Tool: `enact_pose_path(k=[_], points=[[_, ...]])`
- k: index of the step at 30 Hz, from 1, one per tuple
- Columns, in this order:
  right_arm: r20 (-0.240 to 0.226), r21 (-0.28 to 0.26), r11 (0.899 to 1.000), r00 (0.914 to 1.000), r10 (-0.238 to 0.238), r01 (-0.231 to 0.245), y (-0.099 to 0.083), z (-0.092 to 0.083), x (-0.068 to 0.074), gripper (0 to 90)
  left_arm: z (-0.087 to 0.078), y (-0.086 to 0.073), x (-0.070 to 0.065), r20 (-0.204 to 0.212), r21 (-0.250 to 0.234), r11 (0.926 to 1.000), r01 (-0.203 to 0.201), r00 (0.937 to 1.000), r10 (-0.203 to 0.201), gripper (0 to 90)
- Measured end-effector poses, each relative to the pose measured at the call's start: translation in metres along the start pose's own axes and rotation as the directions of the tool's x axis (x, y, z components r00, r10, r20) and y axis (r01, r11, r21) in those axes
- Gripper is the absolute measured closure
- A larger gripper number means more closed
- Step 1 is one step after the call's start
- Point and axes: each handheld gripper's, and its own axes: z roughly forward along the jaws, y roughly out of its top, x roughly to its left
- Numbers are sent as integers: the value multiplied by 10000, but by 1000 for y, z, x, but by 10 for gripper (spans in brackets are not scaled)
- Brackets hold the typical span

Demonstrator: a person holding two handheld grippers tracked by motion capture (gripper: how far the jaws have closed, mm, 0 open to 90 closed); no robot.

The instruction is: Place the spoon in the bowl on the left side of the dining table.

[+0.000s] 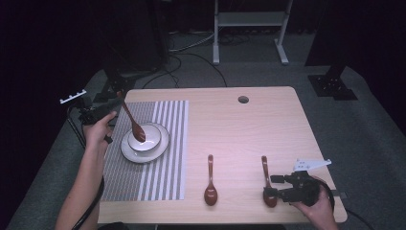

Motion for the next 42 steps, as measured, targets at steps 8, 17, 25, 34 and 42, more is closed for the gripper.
enact_pose_path(k=[8, 17, 25, 34, 42], points=[[-2, 18, 10000, 10000, -10, 10, 0, 1, 0, 296, -4, -8, 18, -477, -166, 9991, 384, 9981, -391, 846], [-26, 38, 10000, 10000, 6, -6, 0, 2, 1, 296, -2, -16, 27, -652, -251, 9981, 559, 9962, -575, 846], [-48, 48, 10000, 10000, 32, -32, 0, 2, 0, 296, 3, -24, 33, -758, -192, 9977, 655, 9949, -668, 845], [-93, 109, 9999, 10000, -1, 2, 0, 4, 1, 297, 9, -36, 40, -852, -69, 9965, 829, 9929, -832, 845], [-100, 141, 9999, 9999, 49, -48, -1, 4, 0, 297, 11, -45, 46, -878, 116, 9950, 996, 9913, -982, 837]])
